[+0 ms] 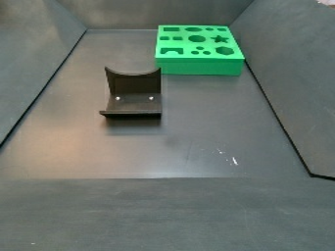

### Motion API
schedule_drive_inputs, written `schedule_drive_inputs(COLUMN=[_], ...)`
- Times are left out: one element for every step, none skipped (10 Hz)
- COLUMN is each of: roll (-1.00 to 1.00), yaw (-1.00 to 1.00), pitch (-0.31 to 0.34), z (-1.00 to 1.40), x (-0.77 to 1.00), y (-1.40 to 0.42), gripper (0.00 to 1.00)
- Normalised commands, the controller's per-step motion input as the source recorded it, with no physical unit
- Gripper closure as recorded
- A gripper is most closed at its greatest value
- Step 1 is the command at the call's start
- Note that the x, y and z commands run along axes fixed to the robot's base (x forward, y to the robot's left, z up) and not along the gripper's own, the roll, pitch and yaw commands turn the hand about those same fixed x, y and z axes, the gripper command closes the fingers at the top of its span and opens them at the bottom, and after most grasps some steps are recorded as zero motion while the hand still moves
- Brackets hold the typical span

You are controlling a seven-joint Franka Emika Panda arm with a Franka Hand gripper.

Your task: Insert the rectangle object.

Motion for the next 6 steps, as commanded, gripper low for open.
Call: schedule_drive_inputs(roll=[0.00, 0.13, 0.11, 0.13, 0.11, 0.15], yaw=[0.00, -0.18, -0.36, -0.33, -0.21, -0.07], pitch=[0.000, -0.193, -0.091, -0.036, -0.041, -0.027], z=[0.00, -0.78, -1.00, -1.00, -1.00, -1.00], x=[-0.04, -0.01, -0.05, 0.25, 0.23, 0.14], y=[0.00, -0.05, -0.27, -0.49, -0.55, -0.51], gripper=[1.00, 1.00, 1.00, 1.00, 1.00, 1.00])
